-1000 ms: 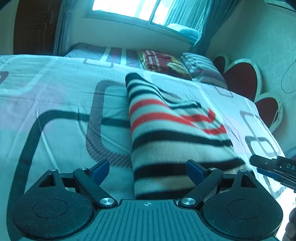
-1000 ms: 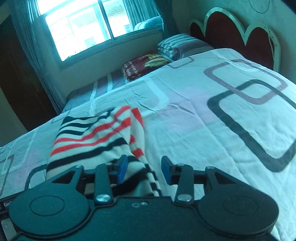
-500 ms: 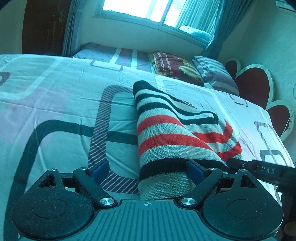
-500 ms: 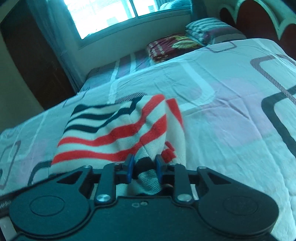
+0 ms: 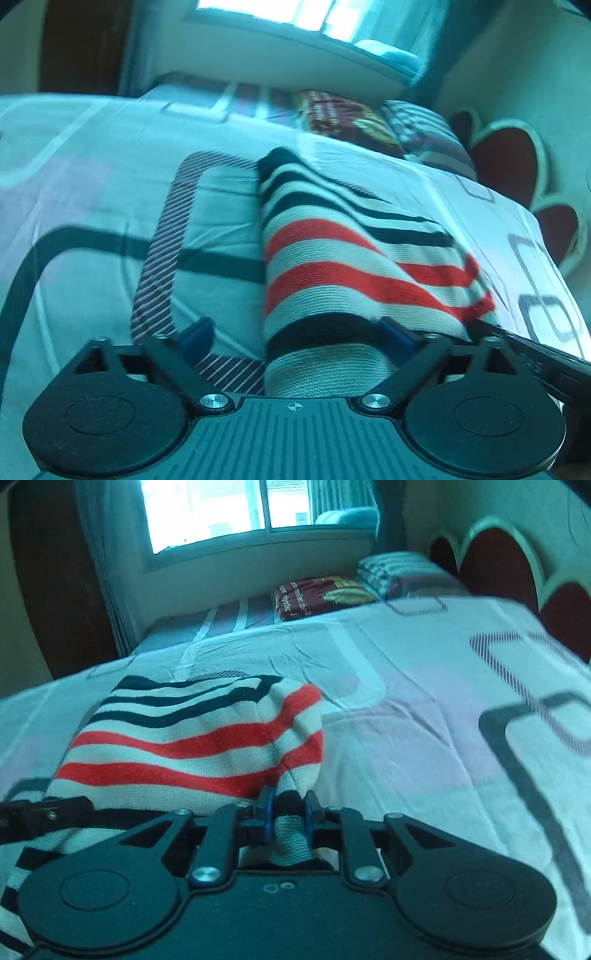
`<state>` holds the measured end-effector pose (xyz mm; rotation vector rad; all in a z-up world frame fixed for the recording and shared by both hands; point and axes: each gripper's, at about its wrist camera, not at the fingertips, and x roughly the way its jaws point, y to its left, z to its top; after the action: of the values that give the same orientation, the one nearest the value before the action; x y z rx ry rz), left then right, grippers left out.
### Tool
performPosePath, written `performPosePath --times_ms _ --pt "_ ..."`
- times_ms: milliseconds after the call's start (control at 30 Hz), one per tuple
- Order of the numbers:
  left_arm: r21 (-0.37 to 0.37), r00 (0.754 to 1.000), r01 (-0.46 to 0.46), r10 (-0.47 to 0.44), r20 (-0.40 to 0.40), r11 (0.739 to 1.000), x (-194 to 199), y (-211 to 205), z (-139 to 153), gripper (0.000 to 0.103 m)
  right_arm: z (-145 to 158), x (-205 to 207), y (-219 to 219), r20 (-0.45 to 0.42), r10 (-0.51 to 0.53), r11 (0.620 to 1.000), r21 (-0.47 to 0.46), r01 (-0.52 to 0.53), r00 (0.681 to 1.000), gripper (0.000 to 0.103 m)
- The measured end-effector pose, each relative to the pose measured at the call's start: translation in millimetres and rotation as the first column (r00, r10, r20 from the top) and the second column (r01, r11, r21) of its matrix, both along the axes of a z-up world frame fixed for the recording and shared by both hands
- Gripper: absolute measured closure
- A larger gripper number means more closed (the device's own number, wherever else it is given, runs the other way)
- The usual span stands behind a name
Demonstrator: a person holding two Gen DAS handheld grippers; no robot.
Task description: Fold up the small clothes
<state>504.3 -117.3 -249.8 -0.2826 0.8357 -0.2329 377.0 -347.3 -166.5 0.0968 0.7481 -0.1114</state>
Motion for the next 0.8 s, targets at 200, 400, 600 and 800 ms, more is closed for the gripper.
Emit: performPosePath --times_ms 200,400,600,800 --pt "-0.034 0.998 -0.041 0.042 0.041 0.999 -1.0 12.1 25.5 0.005 36.6 -3.8 -16.5 0.082 -0.032 0.996 0.084 0.025 0.996 0.075" --pt "0.007 0.996 -0.050 0.049 0.070 0.999 30.5 3.5 37.4 0.006 43.2 29.8 9.2 0.091 0.052 0.999 -0.003 -0.052 0.995 0.077" --pt "0.032 0.996 -0.086 0.087 -0.035 0.996 78.0 -2.2 8.9 0.006 24.1 74.7 3.0 0.037 0.028 0.999 0.030 -0.029 0.999 0.078" --pt "0.038 0.993 -0.100 0.102 -0.053 0.994 95.5 -4.6 -16.5 0.001 -17.1 104.8 -7.2 -0.044 0.016 1.000 -0.015 -0.017 0.999 0.082"
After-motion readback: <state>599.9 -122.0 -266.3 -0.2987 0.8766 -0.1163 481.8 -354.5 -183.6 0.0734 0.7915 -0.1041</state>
